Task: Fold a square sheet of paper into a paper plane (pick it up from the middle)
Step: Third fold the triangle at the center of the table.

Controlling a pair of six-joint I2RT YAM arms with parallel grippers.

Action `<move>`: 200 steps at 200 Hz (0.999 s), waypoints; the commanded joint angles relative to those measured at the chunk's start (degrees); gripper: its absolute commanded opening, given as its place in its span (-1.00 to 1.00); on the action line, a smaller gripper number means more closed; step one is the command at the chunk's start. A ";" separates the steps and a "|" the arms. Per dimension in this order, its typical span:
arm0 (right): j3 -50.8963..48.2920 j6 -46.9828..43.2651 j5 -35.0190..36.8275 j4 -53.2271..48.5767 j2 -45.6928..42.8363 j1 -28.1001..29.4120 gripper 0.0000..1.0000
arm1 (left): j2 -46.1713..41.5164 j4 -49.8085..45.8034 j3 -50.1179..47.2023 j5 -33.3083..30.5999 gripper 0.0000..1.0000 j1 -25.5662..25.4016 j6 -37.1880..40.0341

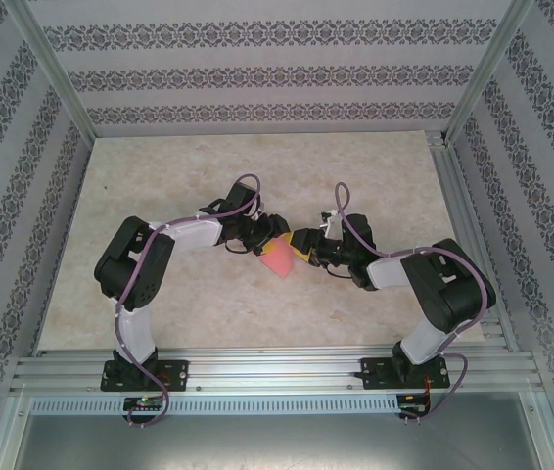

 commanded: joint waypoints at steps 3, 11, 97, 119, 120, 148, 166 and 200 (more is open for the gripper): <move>1.83 0.49 -1.26 2.94 1.52 0.85 0.01 | 0.46 3.12 1.06 2.18 0.21 -0.66 -0.73; 2.02 0.47 -1.51 2.97 1.91 0.95 0.01 | 0.31 3.12 0.94 2.35 0.20 -0.66 -0.68; 3.14 2.43 -1.83 5.23 4.99 2.18 0.01 | 0.94 -2.04 1.57 2.86 -0.19 -0.69 3.26; 3.18 2.41 -1.83 4.96 5.16 2.24 0.01 | 0.81 -4.52 2.22 2.57 -0.32 -0.68 5.14; 3.18 2.44 -1.87 4.94 5.17 2.25 0.01 | 0.77 -4.66 2.29 2.61 -0.32 -0.68 5.25; 3.23 2.22 -1.67 4.50 5.27 2.27 0.01 | 0.70 -5.70 2.20 2.76 -0.42 -0.68 6.53; 3.48 2.20 -1.92 4.39 5.61 2.28 0.01 | 0.86 -5.12 2.40 3.90 -0.44 -0.74 6.72; 3.79 2.22 -1.91 4.32 5.79 2.45 0.01 | 1.10 -6.69 2.80 4.64 -0.45 -0.68 8.58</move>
